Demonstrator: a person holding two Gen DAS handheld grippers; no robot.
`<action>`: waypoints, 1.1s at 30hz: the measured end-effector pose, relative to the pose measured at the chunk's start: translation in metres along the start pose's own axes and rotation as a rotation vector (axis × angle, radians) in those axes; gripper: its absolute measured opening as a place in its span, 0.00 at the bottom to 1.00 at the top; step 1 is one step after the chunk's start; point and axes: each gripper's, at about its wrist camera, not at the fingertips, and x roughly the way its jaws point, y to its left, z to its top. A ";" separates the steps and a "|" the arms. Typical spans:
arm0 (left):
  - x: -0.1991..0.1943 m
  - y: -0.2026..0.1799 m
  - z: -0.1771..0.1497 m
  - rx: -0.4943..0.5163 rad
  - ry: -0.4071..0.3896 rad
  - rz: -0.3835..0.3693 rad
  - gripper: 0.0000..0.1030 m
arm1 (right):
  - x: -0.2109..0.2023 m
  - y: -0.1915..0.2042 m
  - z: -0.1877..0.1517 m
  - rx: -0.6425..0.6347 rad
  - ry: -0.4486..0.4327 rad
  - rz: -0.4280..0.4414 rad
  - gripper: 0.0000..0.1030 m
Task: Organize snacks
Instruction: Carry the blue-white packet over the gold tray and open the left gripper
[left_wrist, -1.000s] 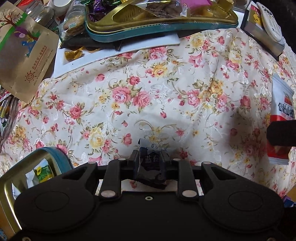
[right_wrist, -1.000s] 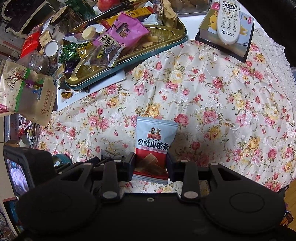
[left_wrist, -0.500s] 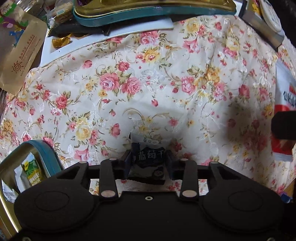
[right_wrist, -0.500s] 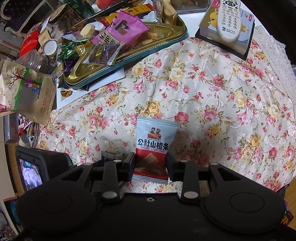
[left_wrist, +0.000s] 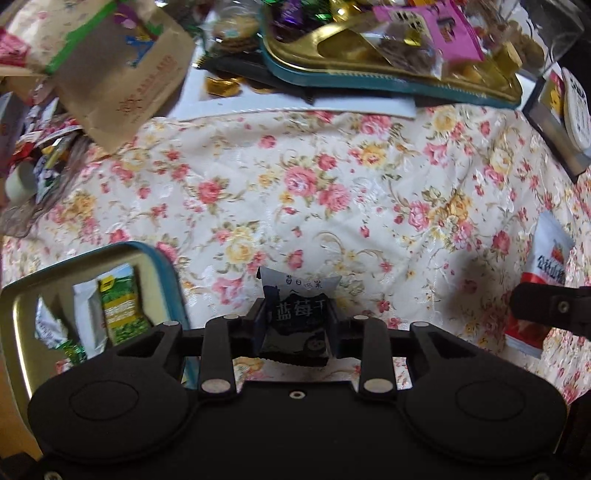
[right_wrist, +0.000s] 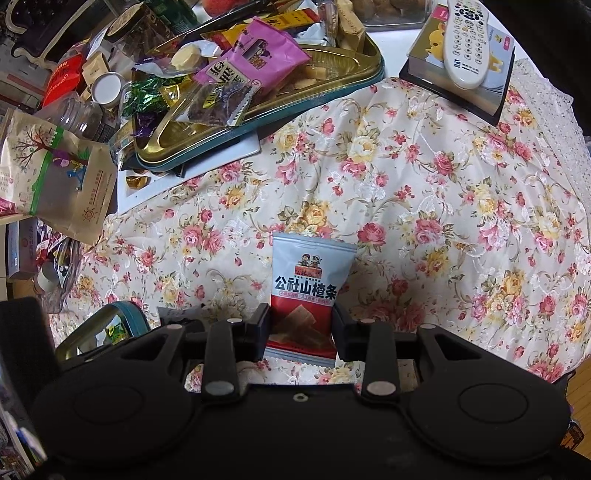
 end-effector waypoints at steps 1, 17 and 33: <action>-0.005 0.003 -0.001 -0.007 -0.011 0.015 0.40 | 0.000 0.002 0.000 -0.005 0.000 0.001 0.36; -0.060 0.119 -0.027 -0.376 -0.133 0.095 0.40 | 0.016 0.054 -0.017 -0.134 0.002 -0.010 0.36; -0.056 0.238 -0.063 -0.795 -0.086 0.163 0.40 | 0.013 0.169 -0.075 -0.461 -0.053 0.082 0.36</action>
